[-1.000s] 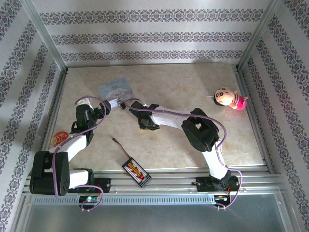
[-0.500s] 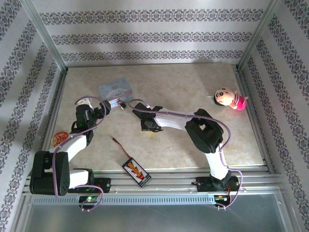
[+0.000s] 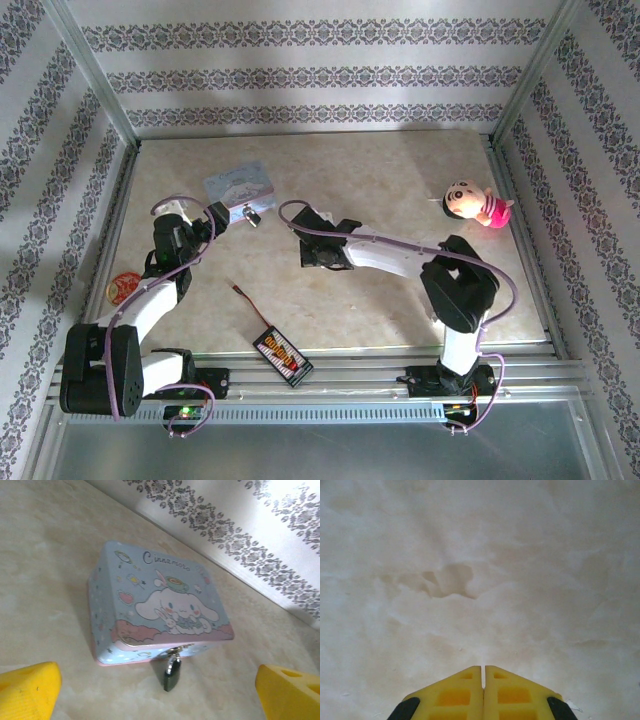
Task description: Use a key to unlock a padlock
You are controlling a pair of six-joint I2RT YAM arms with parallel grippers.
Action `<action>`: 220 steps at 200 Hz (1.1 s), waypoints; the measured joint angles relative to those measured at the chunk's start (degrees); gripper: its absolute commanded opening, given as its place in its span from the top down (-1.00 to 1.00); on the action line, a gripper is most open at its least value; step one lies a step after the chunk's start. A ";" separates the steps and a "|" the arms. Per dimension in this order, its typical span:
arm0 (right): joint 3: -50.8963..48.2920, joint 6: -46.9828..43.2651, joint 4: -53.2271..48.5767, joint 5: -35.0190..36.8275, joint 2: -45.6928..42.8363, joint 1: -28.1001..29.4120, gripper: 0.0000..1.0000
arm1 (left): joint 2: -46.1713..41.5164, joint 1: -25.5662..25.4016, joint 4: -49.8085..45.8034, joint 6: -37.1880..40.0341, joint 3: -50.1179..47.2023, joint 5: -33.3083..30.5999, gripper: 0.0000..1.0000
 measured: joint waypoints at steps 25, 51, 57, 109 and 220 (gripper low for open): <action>-1.14 -2.58 1.46 0.04 -4.33 0.00 1.00 | -1.01 -0.07 -1.09 -3.48 0.04 3.17 -0.99; -2.36 -4.81 2.54 0.11 -8.63 -0.07 1.00 | -1.33 -0.55 -1.51 -6.12 0.04 6.93 -0.99; -2.51 -5.22 2.60 0.02 -9.73 -0.33 1.00 | -1.38 -0.96 -1.51 -6.49 0.04 7.89 -0.99; -2.69 -5.46 3.93 -3.74 -17.44 -4.94 1.00 | -2.58 -11.30 12.11 -1.51 -4.94 12.79 -0.99; -10.47 1.16 12.92 -18.08 -28.04 -9.75 1.00 | 21.53 -29.27 46.25 22.34 -2.99 24.44 0.08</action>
